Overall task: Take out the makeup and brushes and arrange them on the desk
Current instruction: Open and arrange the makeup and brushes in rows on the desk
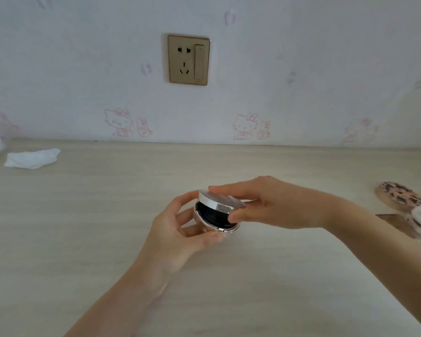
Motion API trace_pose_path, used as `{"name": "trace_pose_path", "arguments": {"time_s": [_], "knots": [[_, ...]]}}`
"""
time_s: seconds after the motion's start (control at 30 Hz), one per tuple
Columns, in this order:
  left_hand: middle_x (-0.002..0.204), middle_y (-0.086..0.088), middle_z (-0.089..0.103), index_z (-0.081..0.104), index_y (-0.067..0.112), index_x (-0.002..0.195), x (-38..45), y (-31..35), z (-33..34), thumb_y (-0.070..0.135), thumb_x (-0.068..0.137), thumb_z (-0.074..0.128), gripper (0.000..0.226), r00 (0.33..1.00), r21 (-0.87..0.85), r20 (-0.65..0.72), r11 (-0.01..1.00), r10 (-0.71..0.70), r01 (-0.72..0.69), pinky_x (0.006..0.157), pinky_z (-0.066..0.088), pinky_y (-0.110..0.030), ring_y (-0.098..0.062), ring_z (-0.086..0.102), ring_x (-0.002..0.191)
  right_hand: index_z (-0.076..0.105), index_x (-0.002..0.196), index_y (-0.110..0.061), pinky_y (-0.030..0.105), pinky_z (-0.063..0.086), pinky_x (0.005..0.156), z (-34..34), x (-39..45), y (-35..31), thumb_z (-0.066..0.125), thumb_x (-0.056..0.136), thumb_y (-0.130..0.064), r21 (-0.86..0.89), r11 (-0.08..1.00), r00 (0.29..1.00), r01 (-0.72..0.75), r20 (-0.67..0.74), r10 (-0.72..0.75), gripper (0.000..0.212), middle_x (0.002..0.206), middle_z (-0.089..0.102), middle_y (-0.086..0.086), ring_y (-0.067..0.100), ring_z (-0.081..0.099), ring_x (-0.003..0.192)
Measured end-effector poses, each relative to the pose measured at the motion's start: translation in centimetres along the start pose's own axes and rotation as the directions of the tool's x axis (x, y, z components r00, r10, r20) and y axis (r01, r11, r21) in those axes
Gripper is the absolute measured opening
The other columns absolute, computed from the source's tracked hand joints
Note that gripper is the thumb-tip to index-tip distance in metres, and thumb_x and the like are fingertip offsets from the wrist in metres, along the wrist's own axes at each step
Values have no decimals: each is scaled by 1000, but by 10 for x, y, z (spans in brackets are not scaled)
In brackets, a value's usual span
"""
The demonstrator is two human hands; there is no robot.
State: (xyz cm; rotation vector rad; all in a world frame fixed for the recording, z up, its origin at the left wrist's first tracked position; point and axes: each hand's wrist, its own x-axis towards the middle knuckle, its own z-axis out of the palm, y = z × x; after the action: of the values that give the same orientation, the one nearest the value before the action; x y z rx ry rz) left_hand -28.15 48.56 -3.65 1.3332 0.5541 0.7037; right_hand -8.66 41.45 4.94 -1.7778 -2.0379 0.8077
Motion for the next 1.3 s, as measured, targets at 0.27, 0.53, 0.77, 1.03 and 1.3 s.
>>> {"name": "trace_pose_path", "arguments": {"time_s": [0.27, 0.53, 0.77, 1.03, 1.3], "knots": [[102, 0, 74, 60, 22, 111, 0, -2, 2, 10, 48, 93, 72, 998, 138, 8, 988, 62, -62, 69, 53, -19, -21, 72, 88, 57, 122, -42, 33, 46, 102, 8, -6, 7, 48, 99, -23, 317, 948, 979, 40, -201, 25, 31, 121, 65, -13, 8, 58, 116], [102, 31, 65, 53, 39, 100, -2, -3, 5, 54, 46, 87, 66, 991, 561, 30, 819, 129, -123, 79, 40, -3, 13, 58, 100, 62, 118, -19, 42, 49, 97, 26, -6, 10, 42, 101, -22, 360, 933, 943, -17, -305, 134, 26, 110, 65, 1, 19, 58, 109], [124, 20, 59, 36, 37, 126, 0, -4, 9, 51, 52, 86, 91, 989, 546, 140, 830, 41, -112, 101, 43, -34, 1, 54, 118, 63, 117, -24, 46, 46, 99, 26, -16, 10, 44, 100, -24, 321, 944, 934, 82, -355, 40, 25, 109, 67, -6, 18, 60, 108], [134, 30, 46, 15, 27, 145, -2, 0, 12, 46, 56, 88, 117, 962, 711, 260, 691, -84, -131, 106, 33, -17, 9, 38, 129, 61, 117, -37, 28, 46, 95, 46, -23, 19, 46, 100, -26, 216, 975, 947, 54, -321, 19, 25, 110, 66, -22, 1, 59, 106], [148, 27, 29, -6, 29, 151, -20, -1, 14, 71, 44, 79, 142, 997, 848, 74, 527, -12, -56, 105, 17, -16, 3, 14, 140, 61, 118, -36, 26, 45, 96, 53, -29, 18, 46, 99, -26, 231, 973, 940, 21, -335, 60, 26, 111, 66, -19, 1, 59, 107]]}}
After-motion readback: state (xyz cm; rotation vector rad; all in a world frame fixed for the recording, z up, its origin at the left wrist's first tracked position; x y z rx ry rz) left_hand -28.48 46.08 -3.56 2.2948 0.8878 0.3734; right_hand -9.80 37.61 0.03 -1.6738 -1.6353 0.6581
